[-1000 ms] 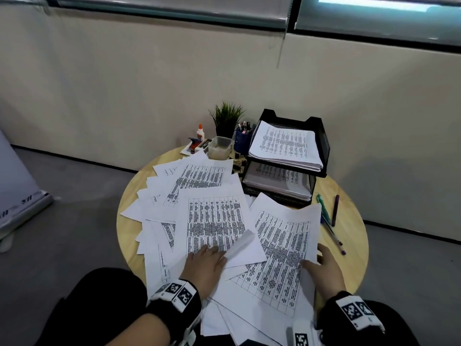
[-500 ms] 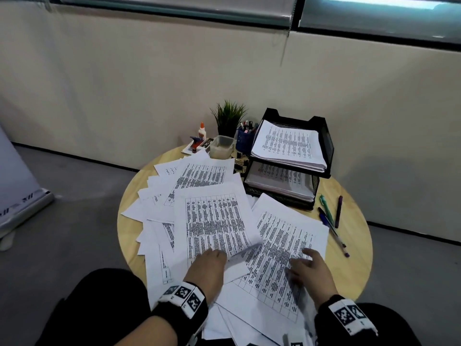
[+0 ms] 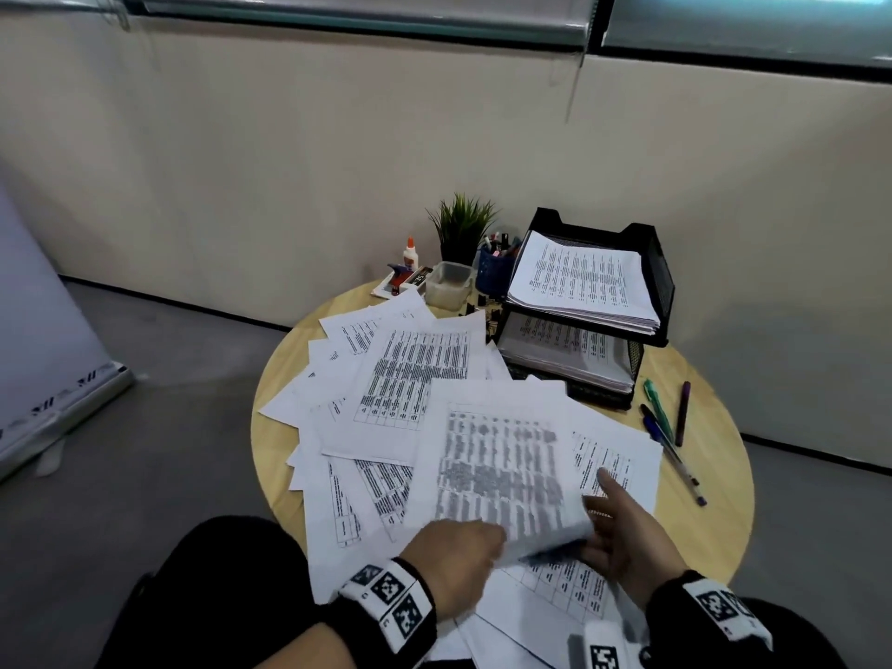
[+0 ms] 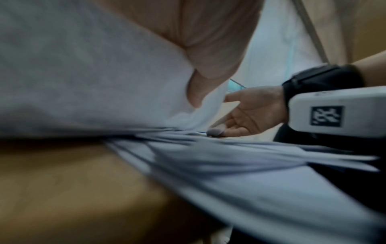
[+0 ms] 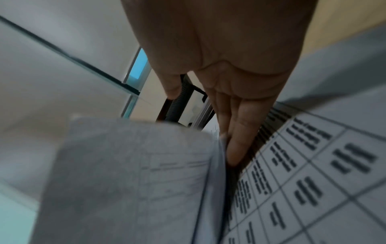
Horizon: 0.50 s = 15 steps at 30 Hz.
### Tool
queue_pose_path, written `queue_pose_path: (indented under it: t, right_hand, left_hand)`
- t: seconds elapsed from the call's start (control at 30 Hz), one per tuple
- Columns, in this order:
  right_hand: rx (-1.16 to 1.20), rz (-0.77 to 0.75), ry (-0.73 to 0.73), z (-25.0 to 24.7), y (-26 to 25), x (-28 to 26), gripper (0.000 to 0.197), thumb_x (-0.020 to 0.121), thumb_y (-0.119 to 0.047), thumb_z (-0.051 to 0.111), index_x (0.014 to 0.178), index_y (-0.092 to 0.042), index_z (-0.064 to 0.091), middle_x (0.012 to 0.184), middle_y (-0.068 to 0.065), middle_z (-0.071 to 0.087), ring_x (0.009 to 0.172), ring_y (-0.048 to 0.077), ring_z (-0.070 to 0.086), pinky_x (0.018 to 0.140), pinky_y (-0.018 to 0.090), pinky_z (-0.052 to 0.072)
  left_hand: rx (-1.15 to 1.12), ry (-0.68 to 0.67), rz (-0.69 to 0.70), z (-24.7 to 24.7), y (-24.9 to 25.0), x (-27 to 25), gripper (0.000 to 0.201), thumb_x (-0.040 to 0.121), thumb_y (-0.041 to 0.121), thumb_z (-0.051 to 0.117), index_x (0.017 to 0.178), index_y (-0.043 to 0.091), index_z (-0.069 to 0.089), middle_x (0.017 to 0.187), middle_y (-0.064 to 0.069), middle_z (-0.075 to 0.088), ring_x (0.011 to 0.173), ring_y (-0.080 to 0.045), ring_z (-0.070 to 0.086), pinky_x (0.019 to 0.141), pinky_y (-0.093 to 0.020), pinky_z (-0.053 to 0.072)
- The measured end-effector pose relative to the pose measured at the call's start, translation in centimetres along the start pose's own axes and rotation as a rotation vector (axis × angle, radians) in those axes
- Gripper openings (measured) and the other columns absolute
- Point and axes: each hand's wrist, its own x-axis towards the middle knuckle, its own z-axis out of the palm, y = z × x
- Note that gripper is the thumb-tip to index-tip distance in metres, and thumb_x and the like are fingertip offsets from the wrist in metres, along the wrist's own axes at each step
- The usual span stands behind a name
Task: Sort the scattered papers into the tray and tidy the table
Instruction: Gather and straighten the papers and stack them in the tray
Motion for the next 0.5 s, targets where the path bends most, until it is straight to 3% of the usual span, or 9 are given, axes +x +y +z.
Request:
queue_pose_path:
  t: [0.07,0.1,0.13,0.17,0.23,0.3,0.37,0.4,0.5]
  right_hand:
    - [-0.081,-0.019,-0.035,0.1,0.2,0.0,0.041,0.086,-0.029,0.067,0.105,0.007,0.062,0.087,0.019,0.073,0.077,0.03,0.072,0.069,0.038,0.058]
    - [-0.153,-0.054,-0.025,0.1,0.5,0.0,0.028,0.086,-0.012,0.065,0.099,0.013,0.061,0.078,0.02,0.072,0.069,0.029,0.071,0.066,0.036,0.058]
    - [-0.224,-0.097,-0.017,0.2,0.5,-0.1,0.014,0.085,0.004,0.059,0.093,0.015,0.06,0.072,0.022,0.071,0.063,0.029,0.07,0.065,0.036,0.058]
    - [-0.269,-0.109,-0.007,0.0,0.8,0.2,0.012,0.083,0.014,0.053,0.093,0.016,0.06,0.074,0.026,0.07,0.066,0.033,0.07,0.07,0.044,0.058]
    - [-0.33,-0.123,0.037,0.2,0.8,0.3,0.019,0.081,0.019,0.051,0.096,0.016,0.061,0.086,0.031,0.069,0.079,0.044,0.068,0.084,0.061,0.051]
    - [-0.368,-0.144,0.074,-0.1,0.6,0.1,0.013,0.076,0.013,0.059,0.088,0.013,0.064,0.086,0.031,0.069,0.081,0.046,0.067,0.086,0.062,0.049]
    - [-0.454,-0.157,0.128,-0.6,-0.2,-0.5,0.014,0.062,-0.001,0.067,0.072,0.007,0.062,0.073,0.023,0.069,0.068,0.039,0.065,0.07,0.052,0.052]
    - [-0.493,-0.174,0.155,-1.1,-0.6,-0.7,0.013,0.06,-0.005,0.068,0.064,0.004,0.059,0.062,0.016,0.064,0.06,0.03,0.059,0.061,0.043,0.047]
    - [-0.609,-0.132,0.129,-2.3,-1.8,-1.4,0.021,0.073,-0.002,0.064,0.059,-0.008,0.05,0.052,0.007,0.043,0.056,0.018,0.038,0.059,0.032,0.026]
  left_hand:
    - [-0.062,-0.082,0.059,-0.3,0.4,-0.2,0.034,0.094,0.047,0.042,0.096,0.018,0.06,0.092,-0.002,0.065,0.079,-0.021,0.059,0.07,-0.03,0.046]
    - [-0.115,-0.125,0.061,-0.5,0.6,-0.4,0.048,0.089,0.062,0.039,0.096,0.021,0.063,0.094,0.001,0.067,0.082,-0.019,0.061,0.075,-0.03,0.049]
    - [-0.206,-0.147,0.035,-0.9,0.6,-0.6,0.057,0.085,0.069,0.035,0.099,0.022,0.065,0.098,0.001,0.068,0.086,-0.017,0.063,0.082,-0.031,0.05]
    - [-0.348,-0.141,-0.025,-1.2,0.2,-0.5,0.061,0.085,0.071,0.033,0.104,0.023,0.065,0.106,0.001,0.069,0.092,-0.015,0.063,0.089,-0.033,0.049]
    - [-0.674,-0.017,-0.183,-2.2,-1.3,0.0,0.053,0.089,0.064,0.038,0.109,0.024,0.065,0.122,0.002,0.064,0.107,-0.014,0.06,0.1,-0.035,0.042]
    - [-0.767,0.217,-0.332,-3.1,-3.8,1.1,0.033,0.092,0.046,0.05,0.107,0.021,0.066,0.125,0.003,0.06,0.112,-0.013,0.056,0.098,-0.027,0.04]
    - [-0.697,0.409,-0.511,-3.7,-6.9,2.2,0.024,0.09,0.031,0.059,0.107,0.015,0.064,0.121,0.0,0.058,0.1,-0.01,0.057,0.083,-0.015,0.041]
    - [-0.654,0.455,-0.619,-3.8,-8.5,2.5,0.03,0.087,0.03,0.062,0.113,0.013,0.061,0.121,-0.002,0.056,0.098,-0.012,0.058,0.082,-0.014,0.043]
    - [-0.518,0.365,-0.869,-3.3,-12.2,2.9,0.062,0.081,0.039,0.065,0.132,0.01,0.046,0.135,-0.014,0.046,0.122,-0.03,0.048,0.102,-0.035,0.04]
